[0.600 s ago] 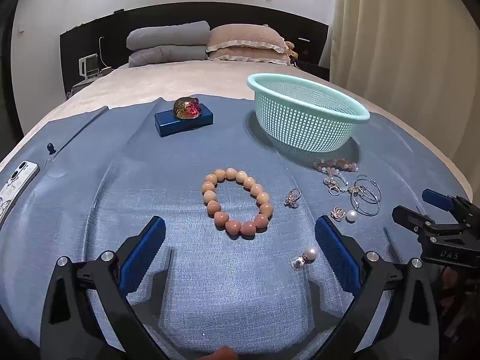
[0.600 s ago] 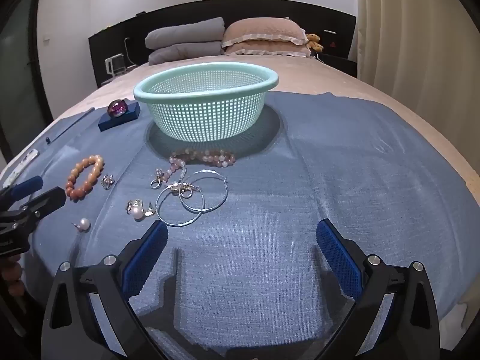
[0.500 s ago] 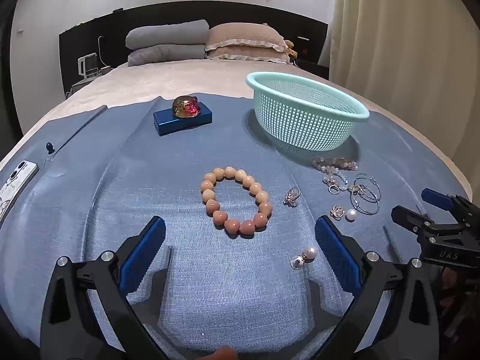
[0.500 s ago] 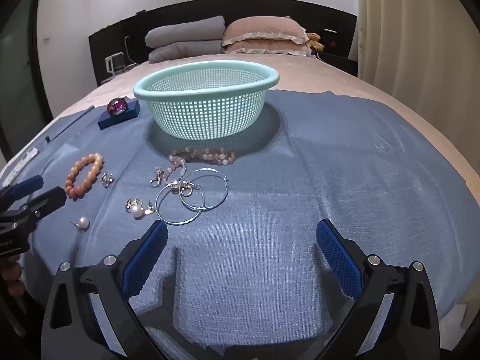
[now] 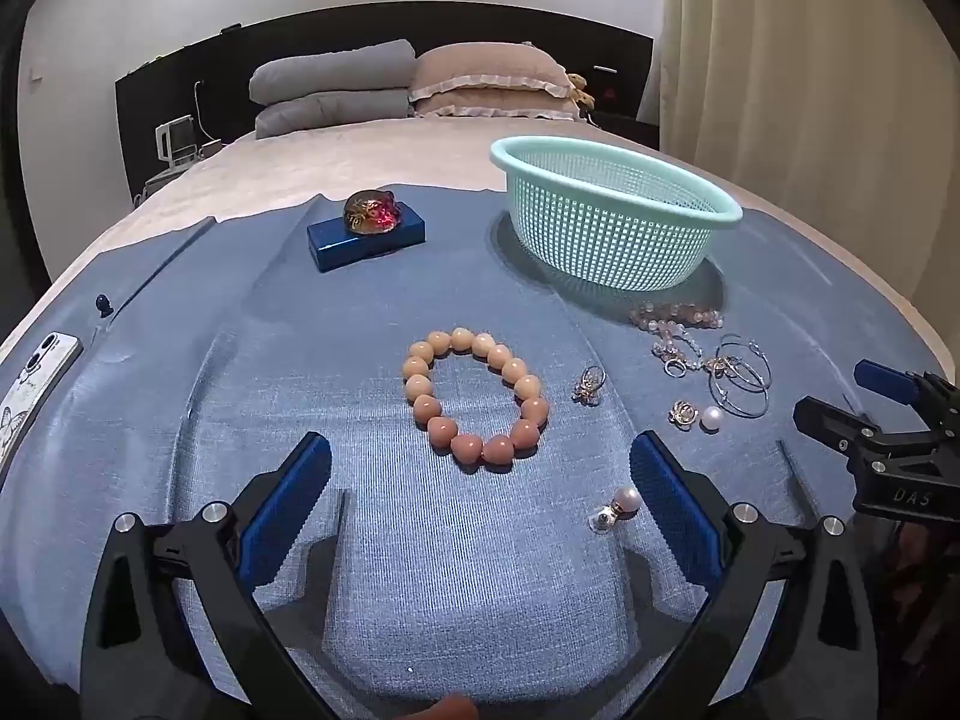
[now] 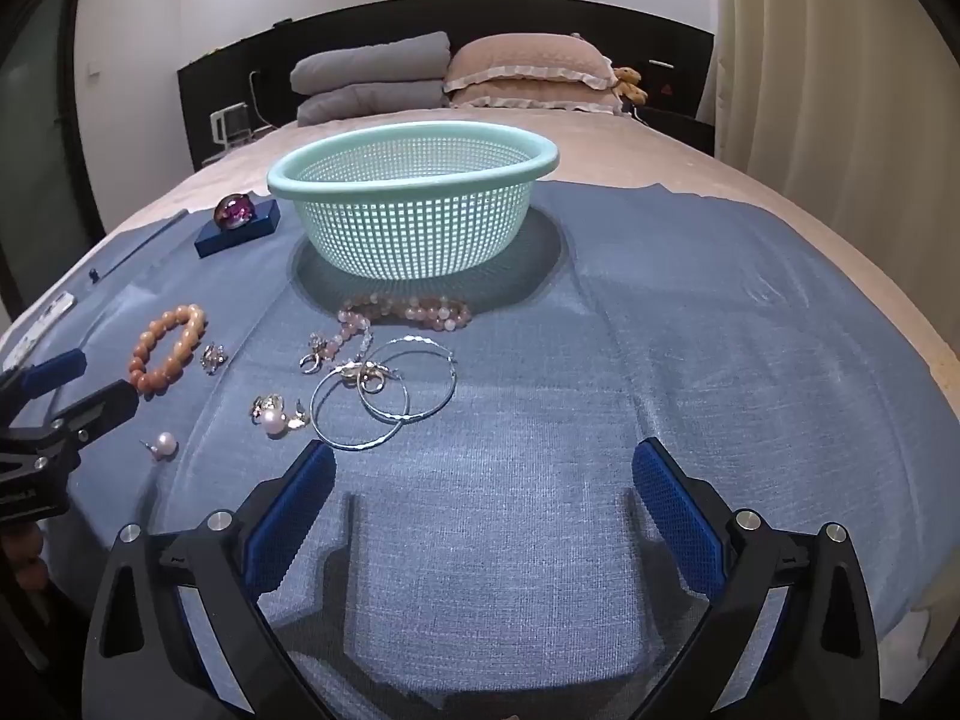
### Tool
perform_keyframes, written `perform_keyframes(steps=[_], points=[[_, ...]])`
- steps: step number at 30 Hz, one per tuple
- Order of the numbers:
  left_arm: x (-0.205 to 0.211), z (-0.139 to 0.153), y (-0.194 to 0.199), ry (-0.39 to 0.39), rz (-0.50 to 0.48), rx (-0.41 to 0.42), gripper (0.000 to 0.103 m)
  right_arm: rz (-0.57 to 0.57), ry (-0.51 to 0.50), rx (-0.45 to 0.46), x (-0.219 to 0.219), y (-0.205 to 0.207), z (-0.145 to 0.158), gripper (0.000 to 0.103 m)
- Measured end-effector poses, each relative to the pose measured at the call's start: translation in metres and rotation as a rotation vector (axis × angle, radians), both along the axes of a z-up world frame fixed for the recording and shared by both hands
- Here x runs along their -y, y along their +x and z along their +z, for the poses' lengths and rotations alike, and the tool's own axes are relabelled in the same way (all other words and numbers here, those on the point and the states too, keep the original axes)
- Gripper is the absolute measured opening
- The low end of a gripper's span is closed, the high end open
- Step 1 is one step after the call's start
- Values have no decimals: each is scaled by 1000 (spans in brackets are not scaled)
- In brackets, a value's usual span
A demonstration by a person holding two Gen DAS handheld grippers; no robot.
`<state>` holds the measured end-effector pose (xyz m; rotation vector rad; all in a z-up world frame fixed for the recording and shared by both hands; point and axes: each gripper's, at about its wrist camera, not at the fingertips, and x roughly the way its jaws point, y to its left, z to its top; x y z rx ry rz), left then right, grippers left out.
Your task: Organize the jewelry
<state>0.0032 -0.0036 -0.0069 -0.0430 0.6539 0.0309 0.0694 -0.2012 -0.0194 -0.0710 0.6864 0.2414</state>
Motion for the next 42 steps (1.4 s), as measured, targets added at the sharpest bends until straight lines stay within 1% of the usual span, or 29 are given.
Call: perform_keyframes(steps=[13,31,35,42], points=[[6,-1,0,32,-17,1,97,-1,-4,-3,0,0,0,95],[3,-1,0,11,-22,-4,97,8,-2,-11,-2,0,0,95],[4,-2,0,27,-18,-4,97,13,-1,-10,-3,-1,0,95],[6,-3,1,30,-28,-5,97,22,8,-3,-2,-3,3,95]])
